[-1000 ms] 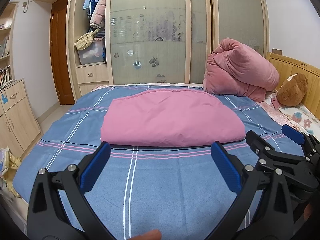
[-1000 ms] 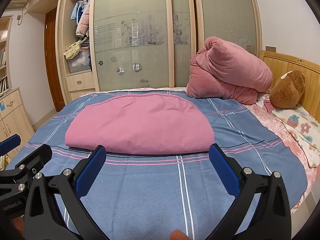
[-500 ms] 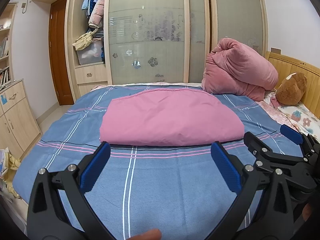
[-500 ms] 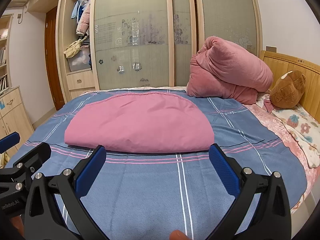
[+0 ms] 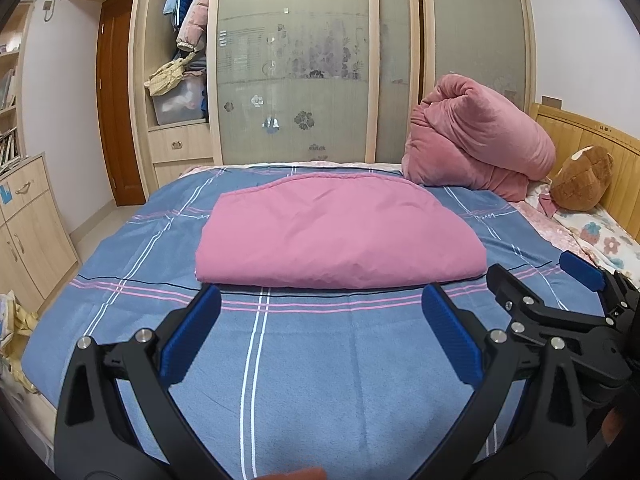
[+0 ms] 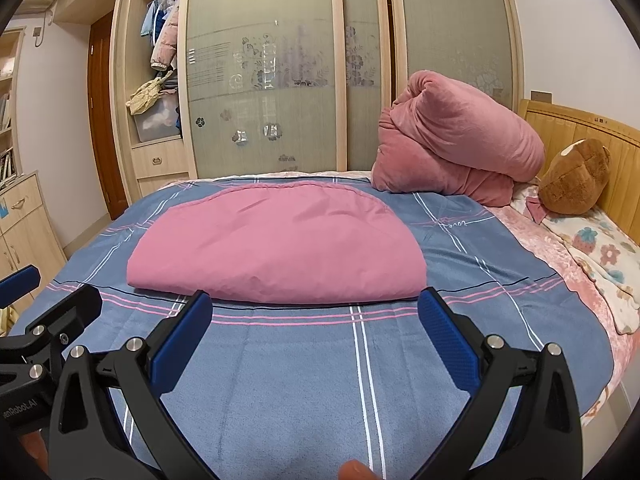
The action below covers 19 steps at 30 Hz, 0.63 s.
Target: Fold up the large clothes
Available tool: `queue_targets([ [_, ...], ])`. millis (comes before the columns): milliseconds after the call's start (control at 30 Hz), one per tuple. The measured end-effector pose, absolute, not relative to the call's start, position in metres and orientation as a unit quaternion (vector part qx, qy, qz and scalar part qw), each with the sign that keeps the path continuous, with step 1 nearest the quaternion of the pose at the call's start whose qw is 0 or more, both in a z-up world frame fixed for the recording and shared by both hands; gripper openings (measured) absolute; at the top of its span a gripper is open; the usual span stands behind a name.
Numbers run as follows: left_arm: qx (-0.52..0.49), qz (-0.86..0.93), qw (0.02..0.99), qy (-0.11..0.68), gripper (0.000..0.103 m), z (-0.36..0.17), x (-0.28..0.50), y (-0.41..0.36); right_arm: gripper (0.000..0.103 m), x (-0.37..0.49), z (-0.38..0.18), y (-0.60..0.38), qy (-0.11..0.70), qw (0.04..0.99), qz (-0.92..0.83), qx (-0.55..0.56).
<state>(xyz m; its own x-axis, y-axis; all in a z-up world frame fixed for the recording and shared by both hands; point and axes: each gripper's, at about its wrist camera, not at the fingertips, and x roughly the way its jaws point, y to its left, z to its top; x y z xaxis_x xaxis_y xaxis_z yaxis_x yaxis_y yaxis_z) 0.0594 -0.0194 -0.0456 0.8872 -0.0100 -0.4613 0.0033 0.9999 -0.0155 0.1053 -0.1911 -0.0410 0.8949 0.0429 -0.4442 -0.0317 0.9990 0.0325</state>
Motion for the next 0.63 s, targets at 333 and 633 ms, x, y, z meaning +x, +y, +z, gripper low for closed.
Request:
queue_targets([
  [333, -0.004, 0.005, 0.973, 0.231, 0.101, -0.0495, 0.0585, -0.0219, 0.102, 0.1046, -0.0445, -0.1887, 0.231, 0.973, 0.017, 0.012],
  [633, -0.005, -0.001, 0.971, 0.239, 0.101, -0.0521, 0.0598, -0.0203, 0.102, 0.1072, -0.0494, -0.1882, 0.234, 0.972, 0.019, 0.011],
])
